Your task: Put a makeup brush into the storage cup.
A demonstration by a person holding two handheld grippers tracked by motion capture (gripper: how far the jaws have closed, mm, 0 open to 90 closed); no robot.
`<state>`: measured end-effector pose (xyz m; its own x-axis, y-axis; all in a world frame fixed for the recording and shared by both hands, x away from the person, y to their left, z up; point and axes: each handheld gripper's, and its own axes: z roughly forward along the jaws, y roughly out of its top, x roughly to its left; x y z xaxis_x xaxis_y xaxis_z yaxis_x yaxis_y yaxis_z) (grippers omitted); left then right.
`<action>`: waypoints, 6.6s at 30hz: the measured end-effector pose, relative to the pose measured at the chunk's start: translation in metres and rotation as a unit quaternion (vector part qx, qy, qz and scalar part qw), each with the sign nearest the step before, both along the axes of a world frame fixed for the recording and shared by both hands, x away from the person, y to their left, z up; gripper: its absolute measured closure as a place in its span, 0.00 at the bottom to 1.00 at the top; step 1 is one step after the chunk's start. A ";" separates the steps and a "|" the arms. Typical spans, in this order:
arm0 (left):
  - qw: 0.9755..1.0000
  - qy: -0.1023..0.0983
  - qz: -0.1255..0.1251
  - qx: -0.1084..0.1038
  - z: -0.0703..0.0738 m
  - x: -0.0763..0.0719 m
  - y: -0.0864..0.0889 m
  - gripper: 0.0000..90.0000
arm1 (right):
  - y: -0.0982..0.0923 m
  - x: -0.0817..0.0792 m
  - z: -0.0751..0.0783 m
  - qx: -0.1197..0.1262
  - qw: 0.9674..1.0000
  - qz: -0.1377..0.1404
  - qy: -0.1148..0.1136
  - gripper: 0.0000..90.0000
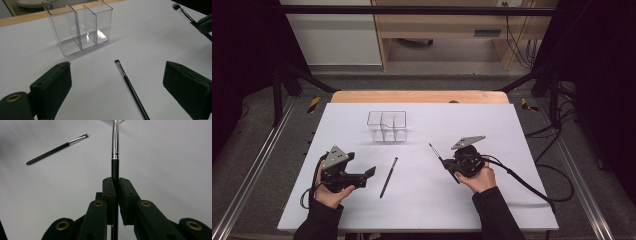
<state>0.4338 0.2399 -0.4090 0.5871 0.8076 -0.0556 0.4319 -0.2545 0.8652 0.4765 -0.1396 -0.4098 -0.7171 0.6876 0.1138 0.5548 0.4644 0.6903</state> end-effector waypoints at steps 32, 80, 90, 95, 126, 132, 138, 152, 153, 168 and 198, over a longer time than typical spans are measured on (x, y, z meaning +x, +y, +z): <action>0.999 -0.009 -0.011 -0.049 0.006 -0.002 -0.034 0.09 | -0.002 -0.020 0.003 0.095 0.994 0.010 -0.045 0.94; 0.988 -0.025 -0.057 -0.139 0.021 0.016 -0.109 0.12 | -0.005 -0.028 0.012 0.128 0.989 0.010 -0.068 0.94; 0.984 -0.016 -0.068 -0.162 0.015 0.019 -0.123 0.13 | -0.005 -0.028 0.012 0.129 0.989 0.009 -0.072 0.94; 0.982 -0.008 -0.074 -0.176 0.012 0.021 -0.130 0.14 | -0.005 -0.028 0.012 0.128 0.989 0.009 -0.070 0.94; 0.966 0.022 -0.078 -0.244 0.000 0.029 -0.150 0.39 | -0.003 -0.029 0.012 0.139 0.988 0.014 -0.070 0.94; 0.963 0.030 -0.080 -0.255 -0.004 0.029 -0.154 0.47 | -0.003 -0.030 0.012 0.143 0.987 0.016 -0.070 0.94; 0.960 0.043 -0.077 -0.267 -0.007 0.031 -0.156 0.53 | -0.002 -0.030 0.012 0.143 0.987 0.016 -0.070 0.94; 0.958 0.039 -0.069 -0.276 -0.009 0.028 -0.161 0.71 | -0.003 -0.029 0.012 0.142 0.987 0.016 -0.069 0.94; 0.958 0.039 -0.067 -0.276 -0.009 0.028 -0.161 0.71 | -0.002 -0.029 0.011 0.142 0.987 0.016 -0.069 0.94; 0.950 0.053 -0.059 -0.301 -0.013 0.026 -0.161 0.86 | -0.002 -0.029 0.012 0.139 0.988 0.018 -0.068 0.94; 0.959 0.008 -0.085 -0.270 -0.005 0.020 -0.153 0.92 | -0.002 -0.031 0.013 0.141 0.987 0.025 -0.078 0.78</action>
<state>0.4543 0.0867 -0.4142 0.7028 0.5513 -0.4496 0.4387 0.1616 0.8840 0.4459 -0.1419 -0.3968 -0.7736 0.6073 0.1807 0.4120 0.2654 0.8717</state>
